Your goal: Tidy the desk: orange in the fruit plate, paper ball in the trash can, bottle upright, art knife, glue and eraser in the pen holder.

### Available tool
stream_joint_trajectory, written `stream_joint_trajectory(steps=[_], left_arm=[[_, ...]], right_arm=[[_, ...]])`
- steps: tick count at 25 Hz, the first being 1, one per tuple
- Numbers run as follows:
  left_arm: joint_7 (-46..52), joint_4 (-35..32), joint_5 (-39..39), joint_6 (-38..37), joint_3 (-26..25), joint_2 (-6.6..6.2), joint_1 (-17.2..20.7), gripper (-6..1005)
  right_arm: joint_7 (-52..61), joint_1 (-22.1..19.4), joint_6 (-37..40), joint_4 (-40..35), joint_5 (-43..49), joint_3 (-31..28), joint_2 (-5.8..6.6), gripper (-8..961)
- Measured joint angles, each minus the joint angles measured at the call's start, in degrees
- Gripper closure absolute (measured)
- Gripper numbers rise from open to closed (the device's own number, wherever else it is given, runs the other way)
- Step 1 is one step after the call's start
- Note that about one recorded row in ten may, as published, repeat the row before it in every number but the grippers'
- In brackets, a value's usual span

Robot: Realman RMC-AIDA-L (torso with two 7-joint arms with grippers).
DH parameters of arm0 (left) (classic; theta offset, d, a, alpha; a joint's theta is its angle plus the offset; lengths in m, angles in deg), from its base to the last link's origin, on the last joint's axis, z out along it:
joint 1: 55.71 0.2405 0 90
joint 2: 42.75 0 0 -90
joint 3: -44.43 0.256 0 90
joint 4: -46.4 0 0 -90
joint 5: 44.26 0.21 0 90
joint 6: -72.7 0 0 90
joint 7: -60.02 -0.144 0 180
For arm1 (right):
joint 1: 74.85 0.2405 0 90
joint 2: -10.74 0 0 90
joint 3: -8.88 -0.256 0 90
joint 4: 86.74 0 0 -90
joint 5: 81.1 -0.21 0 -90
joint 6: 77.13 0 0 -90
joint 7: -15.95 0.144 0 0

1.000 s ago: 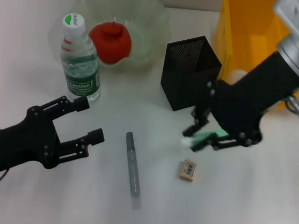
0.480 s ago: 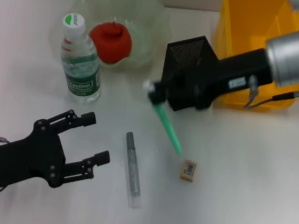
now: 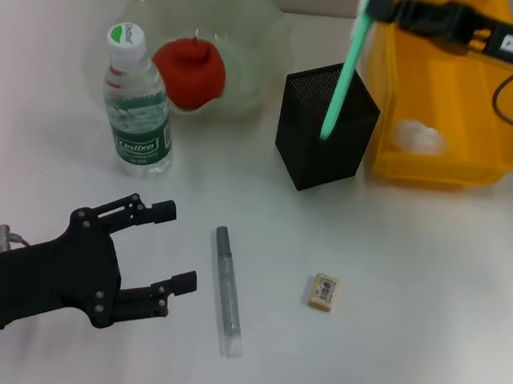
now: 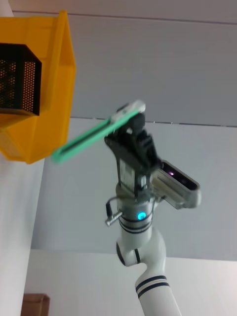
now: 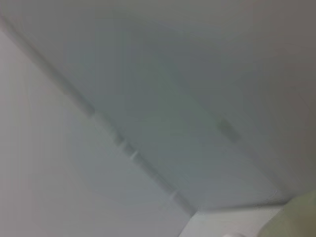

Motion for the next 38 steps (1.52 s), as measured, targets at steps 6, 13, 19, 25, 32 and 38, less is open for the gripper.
stream_joint_trajectory(steps=[6,13,19,25,32,38], left_arm=[[0.17,0.01,-0.01,0.34,0.28,0.07,-0.63,182],[0.25,0.48,-0.25,0.35,0.07,0.12,-0.66,182],[0.29,0.61,-0.33,0.29,-0.06,0.12,-0.60,182],[0.35,0.64,-0.45,-0.05,-0.16,0.12,-0.23,182],[0.36,0.63,-0.45,-0.15,0.06,0.04,-0.20,182],[0.35,0.64,-0.21,-0.34,0.27,0.03,-0.24,182]], right_arm=[[-0.36,0.45,-10.92,2.70,-4.02,-0.56,-0.07,684],[-8.87,2.83,-15.94,2.43,-4.49,1.37,-1.40,669],[-15.77,2.32,-17.95,-1.24,-4.19,7.93,-2.49,655],[-22.91,0.58,-17.98,-3.07,-4.47,9.70,-3.27,642],[-26.32,-0.69,-17.84,-2.57,-5.94,9.69,-3.41,565],[-26.42,-1.38,-16.15,-2.64,-7.30,9.28,-3.43,397]])
